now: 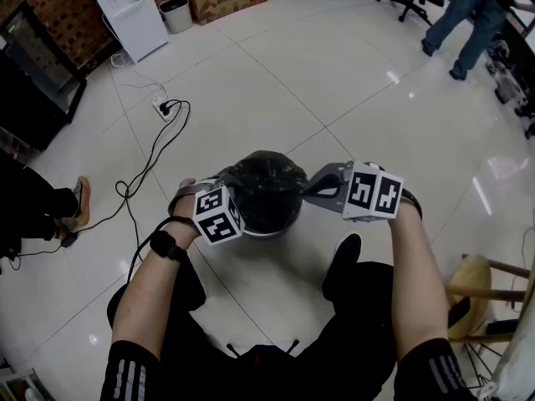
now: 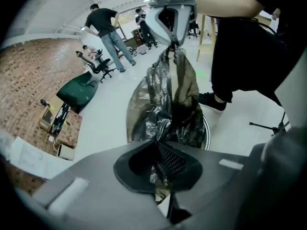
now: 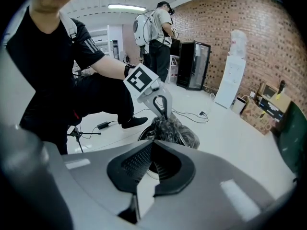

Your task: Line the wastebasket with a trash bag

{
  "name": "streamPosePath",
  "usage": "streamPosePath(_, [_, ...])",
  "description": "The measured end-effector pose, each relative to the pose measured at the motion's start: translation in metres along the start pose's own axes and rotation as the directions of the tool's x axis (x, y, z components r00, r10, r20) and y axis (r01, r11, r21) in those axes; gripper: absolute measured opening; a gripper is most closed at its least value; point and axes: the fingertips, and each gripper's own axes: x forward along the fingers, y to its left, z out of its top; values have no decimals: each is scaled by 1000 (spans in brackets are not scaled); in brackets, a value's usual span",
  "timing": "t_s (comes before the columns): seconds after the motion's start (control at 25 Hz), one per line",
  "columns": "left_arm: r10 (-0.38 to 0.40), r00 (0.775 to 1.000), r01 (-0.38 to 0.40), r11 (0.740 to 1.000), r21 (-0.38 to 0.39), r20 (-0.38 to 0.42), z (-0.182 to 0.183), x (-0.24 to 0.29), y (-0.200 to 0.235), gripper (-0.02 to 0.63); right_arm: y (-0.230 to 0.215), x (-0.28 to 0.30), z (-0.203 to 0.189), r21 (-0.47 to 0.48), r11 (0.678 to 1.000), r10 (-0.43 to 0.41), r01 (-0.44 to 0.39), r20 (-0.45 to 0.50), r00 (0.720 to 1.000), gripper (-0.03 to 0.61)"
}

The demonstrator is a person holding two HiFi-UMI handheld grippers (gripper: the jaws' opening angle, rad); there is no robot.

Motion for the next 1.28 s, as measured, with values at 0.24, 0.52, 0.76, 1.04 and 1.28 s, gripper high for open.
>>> streamPosePath(0.24, [97, 995, -98, 990, -100, -18, -10, 3, 59, 2, 5, 6, -11, 15, 1000, 28, -27, -22, 999, 6])
streamPosePath(0.52, [77, 997, -78, 992, -96, -12, 8, 45, 99, 14, -2, 23, -21, 9, 1000, 10, -10, -71, 997, 6])
streamPosePath(0.76, [60, 998, -61, 997, -44, -28, 4, 99, 104, 94, -13, 46, -48, 13, 1000, -21, 23, -171, 985, 6])
streamPosePath(1.04, [79, 997, -81, 991, -102, -23, -3, 133, 117, 100, -46, 55, -65, -29, 983, -182, 180, -254, 950, 6])
streamPosePath(1.28, [87, 996, -89, 992, -94, -22, 3, 149, 138, 92, -70, 57, -79, -32, 954, -293, 297, -307, 906, 6])
